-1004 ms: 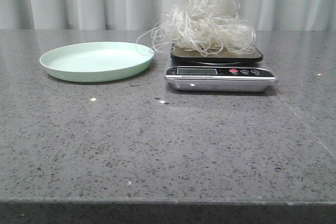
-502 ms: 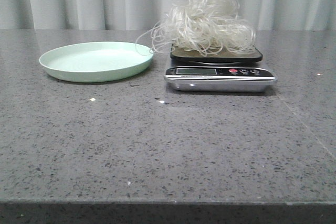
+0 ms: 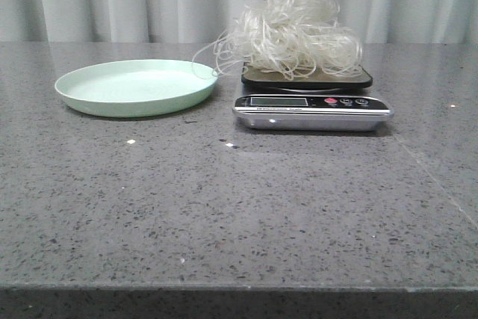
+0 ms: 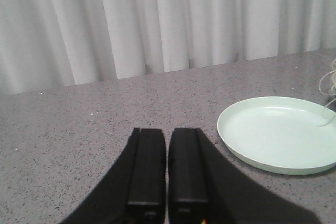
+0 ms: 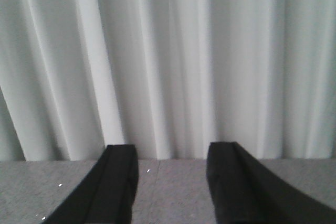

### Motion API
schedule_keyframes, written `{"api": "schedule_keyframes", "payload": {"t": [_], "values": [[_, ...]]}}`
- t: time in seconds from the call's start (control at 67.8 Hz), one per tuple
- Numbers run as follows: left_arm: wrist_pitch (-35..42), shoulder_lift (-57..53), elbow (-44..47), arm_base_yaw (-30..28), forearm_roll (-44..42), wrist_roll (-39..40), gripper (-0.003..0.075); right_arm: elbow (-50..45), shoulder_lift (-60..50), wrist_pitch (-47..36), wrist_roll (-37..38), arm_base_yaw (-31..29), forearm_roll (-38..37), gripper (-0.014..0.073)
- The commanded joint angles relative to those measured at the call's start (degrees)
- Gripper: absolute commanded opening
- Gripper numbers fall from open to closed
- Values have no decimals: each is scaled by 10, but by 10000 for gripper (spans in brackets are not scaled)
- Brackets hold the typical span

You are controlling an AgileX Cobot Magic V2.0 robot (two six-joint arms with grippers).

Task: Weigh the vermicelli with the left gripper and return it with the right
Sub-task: 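Withdraw the left gripper upward away from the scale, then lower the right gripper onto the vermicelli on the scale and grasp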

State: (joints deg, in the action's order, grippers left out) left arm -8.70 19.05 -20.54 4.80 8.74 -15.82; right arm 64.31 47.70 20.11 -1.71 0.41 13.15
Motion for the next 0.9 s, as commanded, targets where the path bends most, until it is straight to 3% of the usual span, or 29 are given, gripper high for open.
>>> {"api": "schedule_keyframes", "payload": {"t": [0.0,0.148,0.413,0.561,0.885], "values": [[46,4,-16,0,8,7,137,78,68,12,0,2,66,526],[44,4,-16,0,8,7,137,160,166,74,-22,30,106,550],[43,4,-16,0,8,7,137,281,343,174,-83,128,108,550],[46,4,-16,0,8,7,137,305,415,203,-115,155,108,550],[87,4,-19,0,8,7,137,308,503,211,-121,152,91,550]]}}
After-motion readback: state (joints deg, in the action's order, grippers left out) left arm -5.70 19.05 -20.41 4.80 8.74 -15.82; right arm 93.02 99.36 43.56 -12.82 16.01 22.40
